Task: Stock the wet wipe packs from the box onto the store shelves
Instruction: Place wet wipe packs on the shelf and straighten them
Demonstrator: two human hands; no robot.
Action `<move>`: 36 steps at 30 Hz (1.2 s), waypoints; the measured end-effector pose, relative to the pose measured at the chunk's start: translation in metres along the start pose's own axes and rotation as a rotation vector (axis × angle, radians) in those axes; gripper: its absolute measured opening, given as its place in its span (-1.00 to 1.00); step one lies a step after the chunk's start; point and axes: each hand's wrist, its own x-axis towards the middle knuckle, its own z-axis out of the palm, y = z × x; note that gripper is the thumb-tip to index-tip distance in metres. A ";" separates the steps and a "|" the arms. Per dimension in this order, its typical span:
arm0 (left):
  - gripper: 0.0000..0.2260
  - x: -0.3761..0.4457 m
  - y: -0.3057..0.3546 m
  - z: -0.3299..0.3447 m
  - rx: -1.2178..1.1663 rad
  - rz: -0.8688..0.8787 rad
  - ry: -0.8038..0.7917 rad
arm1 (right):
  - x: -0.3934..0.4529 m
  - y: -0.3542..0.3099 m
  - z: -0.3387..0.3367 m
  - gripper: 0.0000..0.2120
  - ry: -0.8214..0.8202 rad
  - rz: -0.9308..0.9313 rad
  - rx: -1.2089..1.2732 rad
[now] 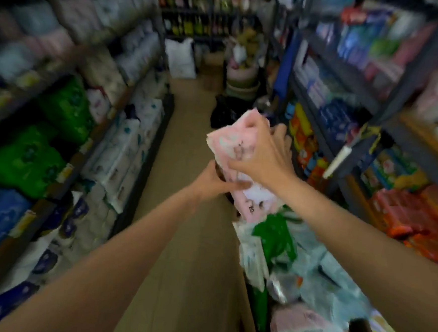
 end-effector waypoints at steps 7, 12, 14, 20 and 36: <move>-0.45 -0.058 0.076 -0.131 -0.507 0.108 0.377 | 0.046 -0.189 -0.045 -0.56 -0.133 -0.333 0.546; -0.52 -0.141 0.126 -0.228 -0.781 0.405 0.460 | 0.034 -0.324 -0.053 -0.70 -0.355 -0.659 0.565; -0.52 -0.181 0.144 -0.273 -0.735 0.430 0.561 | 0.020 -0.364 -0.051 -0.59 -0.447 -0.817 0.585; -0.70 -0.320 0.203 -0.381 -0.307 0.386 0.883 | -0.010 -0.480 -0.026 -0.29 -0.240 -1.261 0.280; -0.51 -0.544 0.264 -0.492 0.846 -0.405 1.270 | -0.115 -0.737 0.077 -0.30 0.792 -1.941 0.161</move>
